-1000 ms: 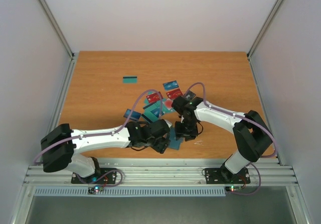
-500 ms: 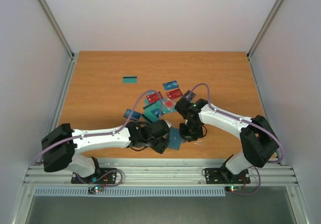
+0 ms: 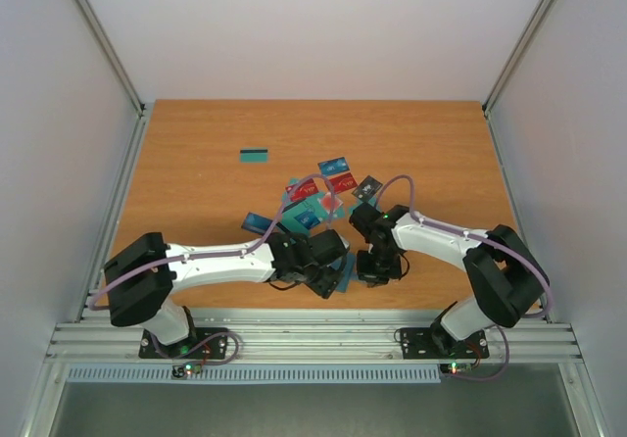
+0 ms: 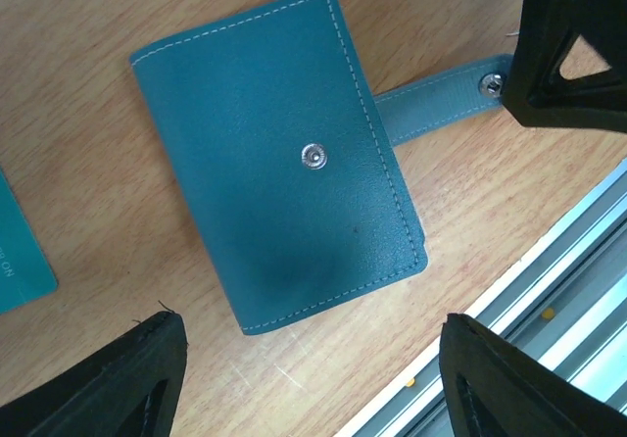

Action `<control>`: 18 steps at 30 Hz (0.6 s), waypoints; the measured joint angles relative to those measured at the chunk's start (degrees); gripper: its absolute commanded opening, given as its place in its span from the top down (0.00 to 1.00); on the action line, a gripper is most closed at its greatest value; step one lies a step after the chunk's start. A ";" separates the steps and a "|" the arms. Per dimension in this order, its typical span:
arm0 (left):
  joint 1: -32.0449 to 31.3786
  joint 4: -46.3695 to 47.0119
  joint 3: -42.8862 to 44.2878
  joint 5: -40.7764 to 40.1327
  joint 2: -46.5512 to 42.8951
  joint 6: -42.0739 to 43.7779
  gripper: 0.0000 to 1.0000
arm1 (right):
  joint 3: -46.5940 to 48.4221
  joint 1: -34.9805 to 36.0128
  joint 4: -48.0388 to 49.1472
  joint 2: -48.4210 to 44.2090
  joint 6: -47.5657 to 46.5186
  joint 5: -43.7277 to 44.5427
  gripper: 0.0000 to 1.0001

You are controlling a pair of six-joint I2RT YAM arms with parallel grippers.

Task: Put the credit cards into the card holder

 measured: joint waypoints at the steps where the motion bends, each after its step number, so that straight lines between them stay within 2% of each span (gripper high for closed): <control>1: 0.00 0.13 0.00 0.09 0.15 0.15 0.27 | -0.70 -0.72 0.96 -0.26 0.04 -0.52 0.99; 9: -0.04 1.73 0.04 0.39 1.81 1.03 0.17 | -6.05 -6.14 7.85 -4.68 0.04 -5.81 0.99; 16: -1.73 1.16 3.72 -4.59 7.04 1.81 0.03 | -9.03 -8.15 11.43 -4.68 0.28 -11.30 0.99; 18: -2.67 0.87 4.92 -6.36 8.63 2.10 0.02 | -9.22 -8.35 11.91 -4.70 0.33 -12.39 0.99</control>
